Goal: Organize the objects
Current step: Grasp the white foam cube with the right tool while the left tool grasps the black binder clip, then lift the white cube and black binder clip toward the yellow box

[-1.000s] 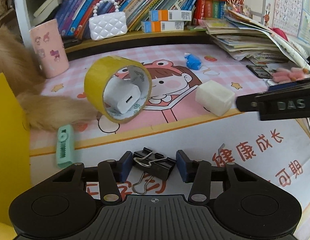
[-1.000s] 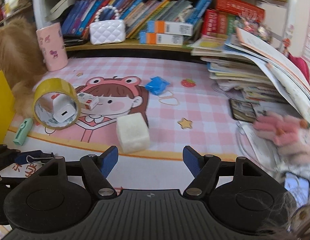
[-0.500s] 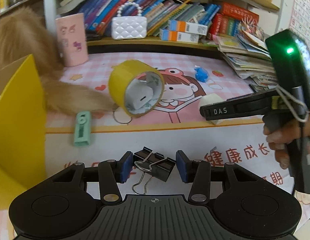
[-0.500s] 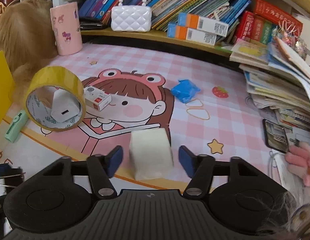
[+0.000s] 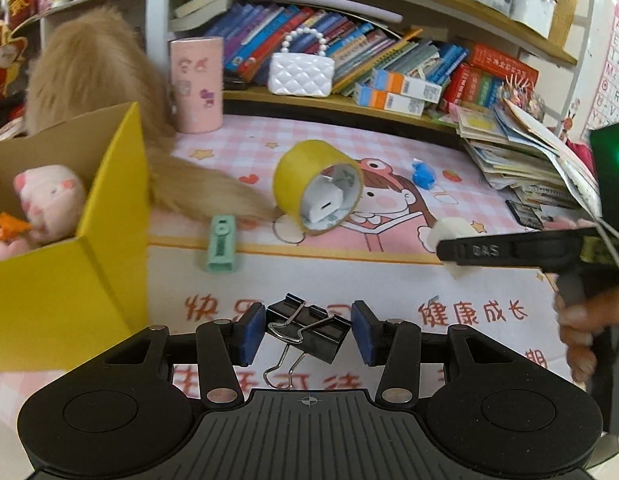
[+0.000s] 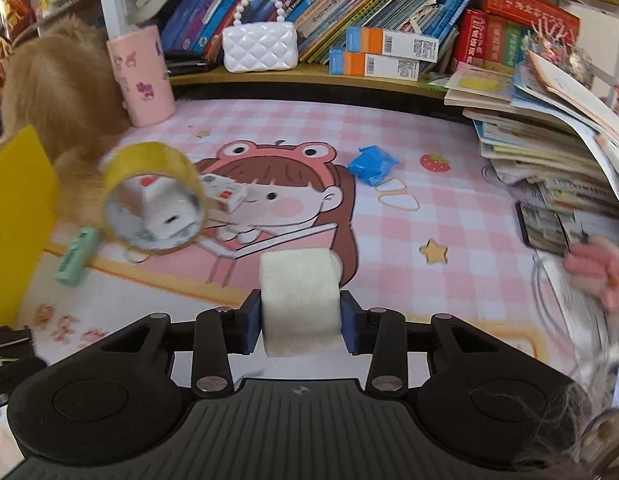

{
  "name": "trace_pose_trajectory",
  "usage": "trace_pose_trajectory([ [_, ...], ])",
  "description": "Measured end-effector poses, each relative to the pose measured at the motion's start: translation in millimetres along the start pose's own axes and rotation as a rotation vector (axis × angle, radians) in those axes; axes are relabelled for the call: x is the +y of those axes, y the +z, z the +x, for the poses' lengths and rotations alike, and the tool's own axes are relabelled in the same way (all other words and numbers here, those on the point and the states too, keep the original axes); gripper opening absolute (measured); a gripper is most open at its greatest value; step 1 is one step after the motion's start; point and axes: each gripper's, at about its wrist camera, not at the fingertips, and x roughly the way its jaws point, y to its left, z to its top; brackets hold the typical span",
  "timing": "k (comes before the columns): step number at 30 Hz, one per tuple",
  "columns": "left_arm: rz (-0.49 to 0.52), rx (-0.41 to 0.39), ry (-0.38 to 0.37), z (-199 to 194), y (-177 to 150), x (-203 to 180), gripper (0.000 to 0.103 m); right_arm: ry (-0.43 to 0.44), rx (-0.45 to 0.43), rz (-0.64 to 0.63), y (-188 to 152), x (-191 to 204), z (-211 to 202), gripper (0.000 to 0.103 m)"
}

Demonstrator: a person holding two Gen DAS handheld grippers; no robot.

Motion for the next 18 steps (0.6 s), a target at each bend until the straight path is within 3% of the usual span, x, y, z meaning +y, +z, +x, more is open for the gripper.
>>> trace_pose_trajectory([
  [8, -0.037, 0.001, 0.032, -29.7, -19.1, 25.4, 0.045, 0.048, 0.015, 0.024, -27.1, 38.6, -42.4, 0.036],
  [18, -0.067, -0.022, 0.043, -64.0, -44.3, 62.2, 0.045, 0.08, 0.04, -0.046, -66.2, 101.6, -74.8, 0.036],
])
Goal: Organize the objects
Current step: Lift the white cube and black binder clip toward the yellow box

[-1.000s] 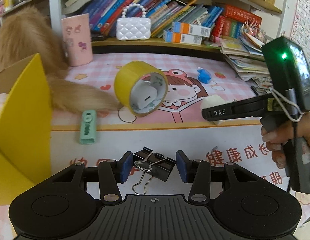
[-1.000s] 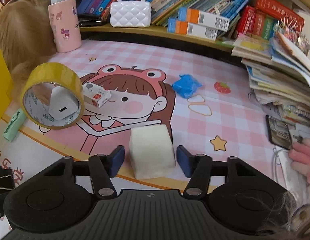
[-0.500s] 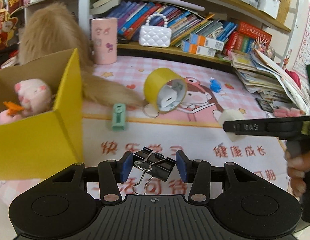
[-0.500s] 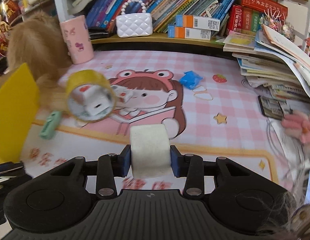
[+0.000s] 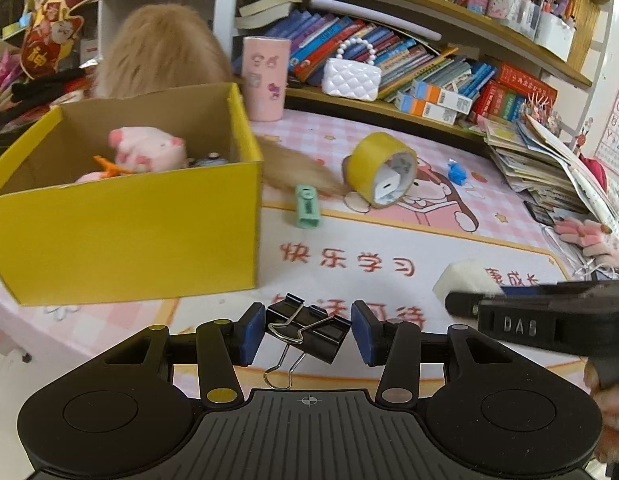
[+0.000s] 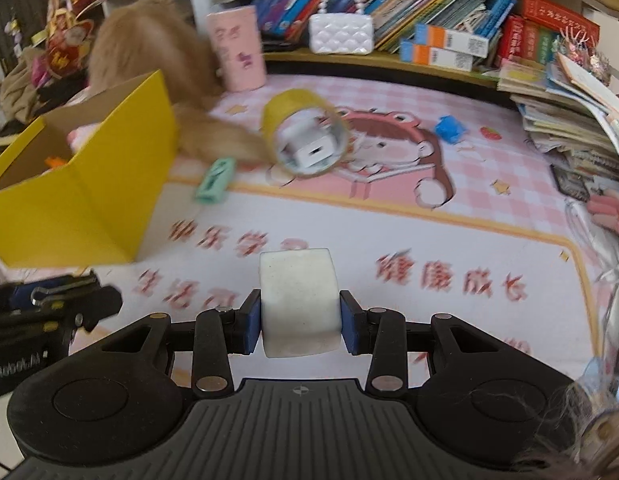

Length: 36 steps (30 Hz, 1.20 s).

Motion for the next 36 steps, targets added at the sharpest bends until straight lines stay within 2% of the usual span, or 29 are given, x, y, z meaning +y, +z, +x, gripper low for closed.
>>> trace_pose_trajectory([
  [22, -0.059, -0.014, 0.054, -88.0, -62.2, 101.5, 0.045, 0.046, 0.039, -0.094, -67.0, 134.7, -42.0, 0.036],
  [36, -0.054, -0.082, 0.076, -124.1, -66.7, 150.3, 0.045, 0.079, 0.019, -0.122, -77.9, 197.6, -49.7, 0.036],
])
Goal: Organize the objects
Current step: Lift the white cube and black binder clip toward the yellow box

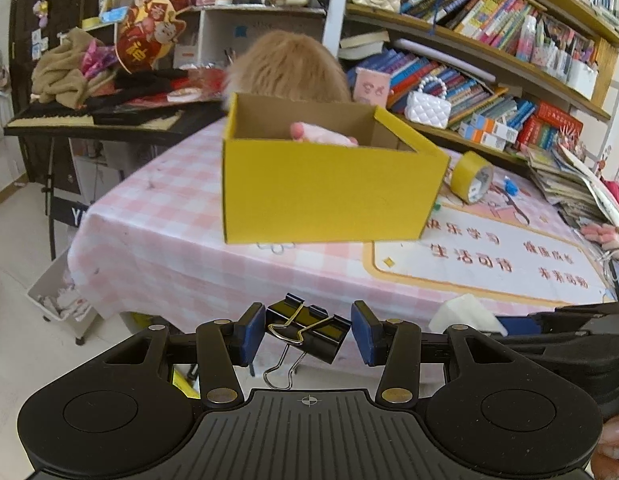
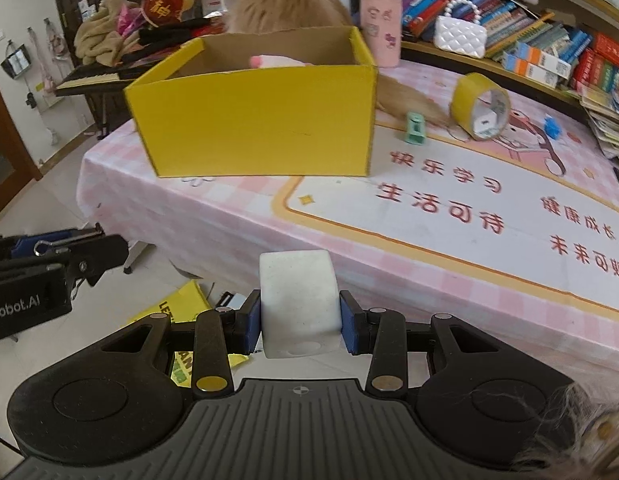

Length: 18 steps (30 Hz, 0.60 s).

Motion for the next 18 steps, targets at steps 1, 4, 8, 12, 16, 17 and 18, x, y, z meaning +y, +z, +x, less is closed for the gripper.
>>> trace_pose_trajectory([
  [1, -0.003, -0.011, -0.003, -1.5, 3.2, 2.3, 0.045, 0.003, -0.004, -0.007, 1.9, 3.9, -0.6, 0.036],
  [4, -0.005, -0.05, -0.008, -2.9, 16.9, 6.1, 0.045, 0.008, -0.039, -0.016, 11.8, 9.7, -4.4, 0.036],
  [8, -0.003, -0.129, -0.017, -1.2, 48.3, 8.4, 0.045, 0.0, -0.116, -0.032, 40.9, 11.7, -8.9, 0.036],
  [12, 0.015, -0.196, -0.012, 8.0, 80.0, 5.7, 0.045, -0.011, -0.204, -0.049, 79.9, 8.8, -9.2, 0.036],
  [16, 0.022, -0.246, 0.008, 20.0, 107.2, 3.1, 0.045, -0.019, -0.257, -0.065, 115.8, 1.4, 2.7, 0.036],
  [17, 0.024, -0.25, 0.012, 23.5, 111.0, 2.8, 0.045, -0.018, -0.263, -0.071, 123.8, -0.2, 7.4, 0.036],
  [18, 0.027, -0.25, 0.018, 28.4, 114.8, 1.5, 0.045, -0.018, -0.27, -0.076, 131.0, -1.6, 12.1, 0.036],
])
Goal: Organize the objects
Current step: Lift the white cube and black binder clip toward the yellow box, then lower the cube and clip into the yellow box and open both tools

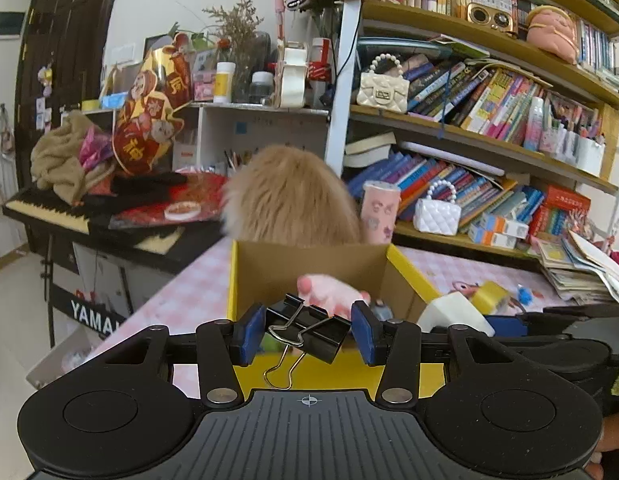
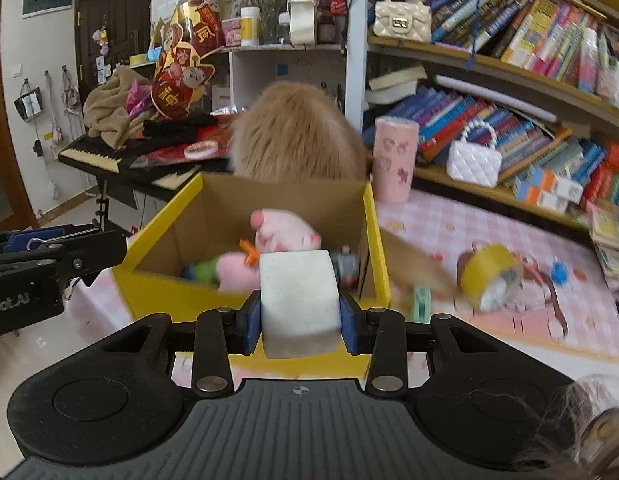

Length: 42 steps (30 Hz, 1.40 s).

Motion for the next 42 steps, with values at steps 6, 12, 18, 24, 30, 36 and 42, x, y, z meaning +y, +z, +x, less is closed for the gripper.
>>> trace_pose_trajectory([
  [6, 0.021, 0.055, 0.045, 46.7, 3.7, -10.8, 0.045, 0.017, 0.007, -0.042, 19.9, -8.1, 43.1, 0.036],
  [12, 0.048, 0.128, 0.101, 85.3, -2.2, -17.5, 0.045, 0.048, 0.097, -0.129, 25.3, -13.0, 88.6, 0.036],
  [18, 0.07, 0.204, 0.152, 112.8, -10.1, -20.0, 0.045, 0.105, 0.204, -0.204, 26.5, -18.4, 125.8, 0.036],
  [24, 0.088, 0.243, 0.177, 127.2, -16.8, -23.7, 0.045, 0.121, 0.278, -0.315, 31.9, -14.3, 150.2, 0.036],
  [30, 0.08, 0.253, 0.167, 133.7, -18.0, -26.3, 0.046, 0.122, 0.32, -0.457, 33.0, -9.2, 163.9, 0.036],
  [36, 0.078, 0.249, 0.163, 135.5, -18.1, -26.6, 0.048, 0.128, 0.304, -0.463, 32.0, -10.8, 164.6, 0.039],
  [42, 0.078, 0.159, 0.18, 115.4, -8.5, -24.6, 0.073, 0.098, 0.203, -0.411, 35.0, -16.4, 143.6, 0.045],
])
